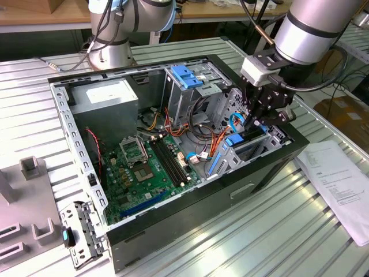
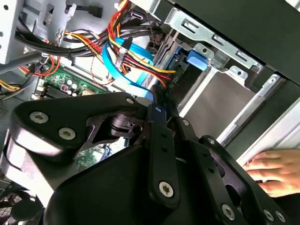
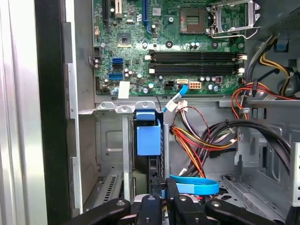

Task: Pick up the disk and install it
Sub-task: 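Insert the second disk wire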

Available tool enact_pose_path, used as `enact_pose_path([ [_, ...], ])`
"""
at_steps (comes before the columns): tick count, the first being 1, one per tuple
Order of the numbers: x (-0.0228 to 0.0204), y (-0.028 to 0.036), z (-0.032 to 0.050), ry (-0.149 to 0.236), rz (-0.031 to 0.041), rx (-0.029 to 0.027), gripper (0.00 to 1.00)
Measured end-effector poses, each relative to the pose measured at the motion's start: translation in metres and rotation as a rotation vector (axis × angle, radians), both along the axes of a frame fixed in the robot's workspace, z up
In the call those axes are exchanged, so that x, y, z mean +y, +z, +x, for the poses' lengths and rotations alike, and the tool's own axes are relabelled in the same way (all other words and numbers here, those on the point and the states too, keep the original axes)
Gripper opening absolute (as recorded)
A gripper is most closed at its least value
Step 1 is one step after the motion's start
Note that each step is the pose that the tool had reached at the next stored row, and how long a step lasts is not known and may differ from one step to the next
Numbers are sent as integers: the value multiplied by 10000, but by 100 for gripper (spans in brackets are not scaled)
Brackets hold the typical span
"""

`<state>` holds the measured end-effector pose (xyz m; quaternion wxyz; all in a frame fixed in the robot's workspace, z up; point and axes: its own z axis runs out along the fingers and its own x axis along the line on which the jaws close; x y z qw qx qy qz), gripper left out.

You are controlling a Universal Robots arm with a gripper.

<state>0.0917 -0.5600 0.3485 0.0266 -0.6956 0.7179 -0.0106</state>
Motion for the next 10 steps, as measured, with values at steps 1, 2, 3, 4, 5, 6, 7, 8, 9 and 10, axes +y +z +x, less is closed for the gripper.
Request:
enact_pose_path([
  [1, -6, -1, 0, 0, 0, 0, 16],
  [2, -9, -4, 0, 0, 1, 0, 16],
  [3, -13, -6, 0, 0, 1, 0, 16],
  [4, -18, -9, 0, 0, 0, 0, 16],
  [5, -22, -12, 0, 0, 2, 0, 16],
  [6, -22, -15, 1, 0, 0, 0, 16],
  [7, -23, -18, 0, 0, 2, 0, 16],
  [8, -23, -21, 1, 0, 3, 0, 16],
  [9, -24, -25, 1, 0, 5, 0, 16],
  [10, -25, -28, 1, 1, 9, 0, 16],
])
